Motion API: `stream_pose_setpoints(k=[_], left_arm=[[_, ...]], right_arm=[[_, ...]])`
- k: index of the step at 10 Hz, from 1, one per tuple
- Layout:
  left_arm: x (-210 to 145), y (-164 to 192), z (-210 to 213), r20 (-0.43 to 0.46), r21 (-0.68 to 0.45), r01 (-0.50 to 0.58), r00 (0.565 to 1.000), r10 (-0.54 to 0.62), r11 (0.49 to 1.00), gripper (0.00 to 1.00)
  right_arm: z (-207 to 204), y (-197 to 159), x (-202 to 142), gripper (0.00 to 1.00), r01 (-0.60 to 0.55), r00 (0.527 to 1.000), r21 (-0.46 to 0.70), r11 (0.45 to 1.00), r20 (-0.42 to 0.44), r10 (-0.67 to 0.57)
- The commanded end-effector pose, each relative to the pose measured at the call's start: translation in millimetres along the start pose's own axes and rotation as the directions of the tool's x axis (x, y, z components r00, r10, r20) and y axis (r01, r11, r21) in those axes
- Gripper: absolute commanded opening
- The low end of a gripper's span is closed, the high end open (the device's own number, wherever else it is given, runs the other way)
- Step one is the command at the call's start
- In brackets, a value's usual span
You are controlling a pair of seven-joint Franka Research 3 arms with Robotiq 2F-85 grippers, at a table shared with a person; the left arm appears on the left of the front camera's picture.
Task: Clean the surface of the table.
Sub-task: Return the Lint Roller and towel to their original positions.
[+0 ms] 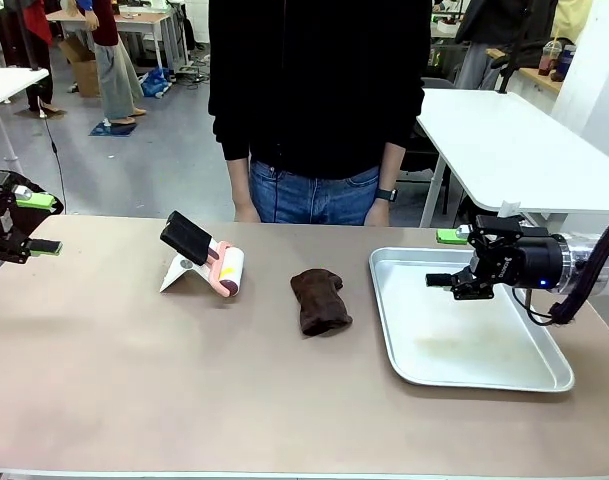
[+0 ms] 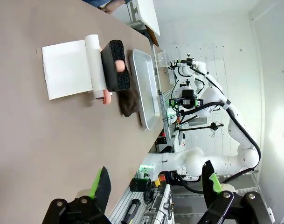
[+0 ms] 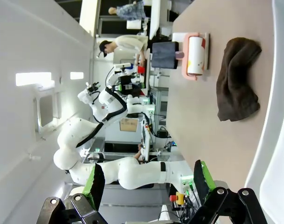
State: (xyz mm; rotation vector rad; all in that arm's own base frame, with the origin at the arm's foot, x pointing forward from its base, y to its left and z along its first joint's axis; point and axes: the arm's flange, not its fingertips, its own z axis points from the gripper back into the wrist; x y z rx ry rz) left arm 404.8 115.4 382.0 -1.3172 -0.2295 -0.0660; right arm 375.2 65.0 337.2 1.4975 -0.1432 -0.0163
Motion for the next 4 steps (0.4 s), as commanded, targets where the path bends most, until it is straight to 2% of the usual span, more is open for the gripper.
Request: stream_pose_setpoints(k=[1, 4], left_arm=[[-2.6, 0.1, -0.3, -0.003, -0.009, 0.016, 1.0, -0.016, 1.0, 1.0], [-2.6, 0.1, -0.3, -0.003, -0.009, 0.016, 1.0, -0.016, 1.0, 1.0]], right_arm=[[3.1, 4.7, -1.9, 1.0, 0.01, 1.0, -0.007, 1.0, -0.011, -0.01], [3.1, 4.7, -1.9, 1.0, 0.01, 1.0, -0.007, 1.0, -0.011, -0.01]])
